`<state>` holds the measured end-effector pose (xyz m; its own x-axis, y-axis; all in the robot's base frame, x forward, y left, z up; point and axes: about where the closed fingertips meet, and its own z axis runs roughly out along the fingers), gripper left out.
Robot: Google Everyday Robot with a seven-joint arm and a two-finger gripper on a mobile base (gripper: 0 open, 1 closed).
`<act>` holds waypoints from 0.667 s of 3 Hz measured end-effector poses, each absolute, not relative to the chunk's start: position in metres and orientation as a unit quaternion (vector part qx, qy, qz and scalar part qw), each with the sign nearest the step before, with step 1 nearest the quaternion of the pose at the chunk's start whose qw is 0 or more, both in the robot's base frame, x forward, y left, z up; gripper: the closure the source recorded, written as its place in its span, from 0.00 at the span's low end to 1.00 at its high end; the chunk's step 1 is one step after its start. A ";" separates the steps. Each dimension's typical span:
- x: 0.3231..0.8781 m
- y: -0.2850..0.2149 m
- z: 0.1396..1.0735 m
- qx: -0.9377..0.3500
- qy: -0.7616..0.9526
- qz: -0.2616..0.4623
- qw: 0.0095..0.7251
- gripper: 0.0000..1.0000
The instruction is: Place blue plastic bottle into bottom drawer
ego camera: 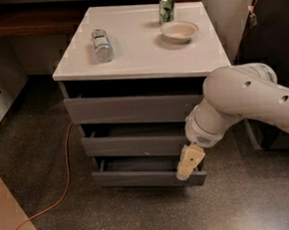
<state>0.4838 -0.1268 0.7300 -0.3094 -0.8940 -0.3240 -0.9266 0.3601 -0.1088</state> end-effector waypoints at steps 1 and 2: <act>0.502 -0.139 0.698 -0.583 0.794 0.047 0.164 0.00; 0.522 -0.148 0.645 -0.598 0.780 0.066 0.172 0.00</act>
Offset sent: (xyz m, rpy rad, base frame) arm 0.0585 -0.0284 -0.1306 0.0645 -0.0051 0.1421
